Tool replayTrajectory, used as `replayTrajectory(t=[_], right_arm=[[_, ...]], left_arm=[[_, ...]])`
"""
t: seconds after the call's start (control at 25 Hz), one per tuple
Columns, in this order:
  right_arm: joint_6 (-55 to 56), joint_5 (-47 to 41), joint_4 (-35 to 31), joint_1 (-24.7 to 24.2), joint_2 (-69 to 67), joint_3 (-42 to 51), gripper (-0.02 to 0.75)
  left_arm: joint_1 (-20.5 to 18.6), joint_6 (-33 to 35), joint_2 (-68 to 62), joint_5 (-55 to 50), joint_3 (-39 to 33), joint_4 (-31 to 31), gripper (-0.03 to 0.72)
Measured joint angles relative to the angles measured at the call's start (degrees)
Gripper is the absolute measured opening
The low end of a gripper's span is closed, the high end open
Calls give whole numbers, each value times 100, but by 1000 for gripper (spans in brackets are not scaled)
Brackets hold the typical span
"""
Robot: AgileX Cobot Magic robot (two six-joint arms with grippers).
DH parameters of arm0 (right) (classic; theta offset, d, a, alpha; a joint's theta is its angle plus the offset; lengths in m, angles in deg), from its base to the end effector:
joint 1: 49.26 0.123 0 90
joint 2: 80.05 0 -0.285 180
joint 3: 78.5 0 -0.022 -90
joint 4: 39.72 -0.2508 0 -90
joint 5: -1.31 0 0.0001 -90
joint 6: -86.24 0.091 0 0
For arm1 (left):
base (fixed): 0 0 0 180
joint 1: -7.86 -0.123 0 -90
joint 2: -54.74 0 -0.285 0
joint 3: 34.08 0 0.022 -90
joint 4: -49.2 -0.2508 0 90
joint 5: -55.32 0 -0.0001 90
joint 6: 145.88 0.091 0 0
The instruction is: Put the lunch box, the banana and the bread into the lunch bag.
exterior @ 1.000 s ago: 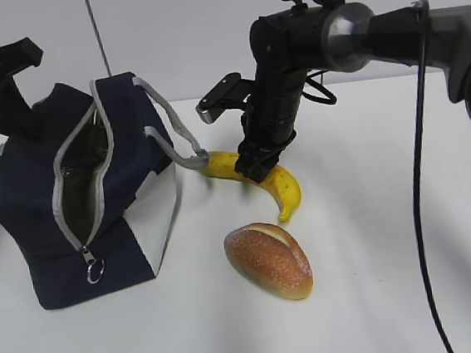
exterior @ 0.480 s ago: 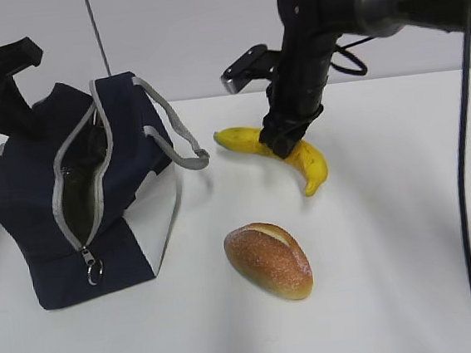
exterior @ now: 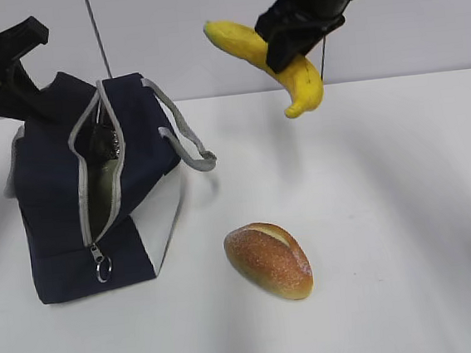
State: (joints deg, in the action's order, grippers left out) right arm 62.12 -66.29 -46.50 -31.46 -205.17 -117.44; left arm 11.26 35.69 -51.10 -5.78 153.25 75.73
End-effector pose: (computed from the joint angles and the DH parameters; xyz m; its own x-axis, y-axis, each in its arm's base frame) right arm 0.4281 0.1479 0.3137 -0.6652 -0.5966 -0.4490 -0.6386 0.7661 -0.0720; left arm 0.3592 -0.0570 0.3048 -0.9410 -0.1357 -0.3101 0.0129 0.9011 -0.4334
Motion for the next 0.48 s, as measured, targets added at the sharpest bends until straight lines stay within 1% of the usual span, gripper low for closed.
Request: replayTrajectory(t=[0.16,0.32,0.48], right_arm=[[229,-101,-876,0,409,0,286],[428,-182,-1741,0,526,0,286],[560,-184,-2312,49,526,0,285]], left_arm=[[0,-17,0,72,0,201,-3],[0,-33,0,107,0,385,-3],[0,-33,0,125,0,505,-3]])
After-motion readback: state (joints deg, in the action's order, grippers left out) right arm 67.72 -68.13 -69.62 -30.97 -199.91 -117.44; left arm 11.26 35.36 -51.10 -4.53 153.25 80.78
